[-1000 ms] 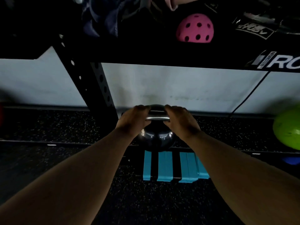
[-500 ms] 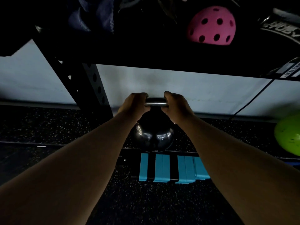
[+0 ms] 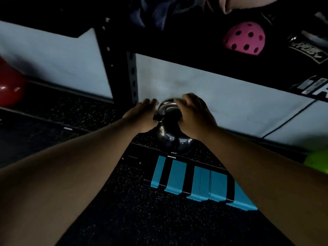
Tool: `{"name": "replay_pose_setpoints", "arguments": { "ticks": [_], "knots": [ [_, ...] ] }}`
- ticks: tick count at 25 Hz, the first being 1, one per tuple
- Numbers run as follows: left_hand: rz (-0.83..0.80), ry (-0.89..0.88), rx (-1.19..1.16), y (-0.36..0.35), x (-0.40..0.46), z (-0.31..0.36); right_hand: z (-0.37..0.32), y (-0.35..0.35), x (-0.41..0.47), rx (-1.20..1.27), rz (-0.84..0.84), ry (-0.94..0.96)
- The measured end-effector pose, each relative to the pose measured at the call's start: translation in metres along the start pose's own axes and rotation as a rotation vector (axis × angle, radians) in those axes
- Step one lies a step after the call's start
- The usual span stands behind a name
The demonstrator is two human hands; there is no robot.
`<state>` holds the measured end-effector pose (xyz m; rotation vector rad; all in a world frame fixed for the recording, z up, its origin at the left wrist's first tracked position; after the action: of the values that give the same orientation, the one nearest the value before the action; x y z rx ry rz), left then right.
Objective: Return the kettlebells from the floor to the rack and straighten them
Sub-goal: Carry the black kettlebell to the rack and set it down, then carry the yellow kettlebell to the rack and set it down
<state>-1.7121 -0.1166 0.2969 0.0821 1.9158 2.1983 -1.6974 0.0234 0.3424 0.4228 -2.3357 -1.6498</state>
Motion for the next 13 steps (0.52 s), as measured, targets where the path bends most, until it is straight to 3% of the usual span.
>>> {"name": "replay_pose_setpoints", "arguments": {
  "ticks": [7,13],
  "knots": [
    [-0.134,0.204,0.045,-0.004,-0.197,-0.085,-0.137,-0.041,-0.071,0.174,-0.138,0.247],
    [-0.317,0.430,0.002,-0.052,-0.426,-0.145,-0.285,-0.147,-0.175,0.252,-0.487,0.378]
  ]
}}
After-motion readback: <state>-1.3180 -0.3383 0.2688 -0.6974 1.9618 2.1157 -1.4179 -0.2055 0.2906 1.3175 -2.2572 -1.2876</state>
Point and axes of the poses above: each hand's wrist, its own x-axis towards the middle knuckle, its own y-axis out of the back of the hand, z = x × y, the point moved 9 cm from there along x, towards the middle knuckle, and after that the axes turned 12 degrees about x, right-handed, at the moved point
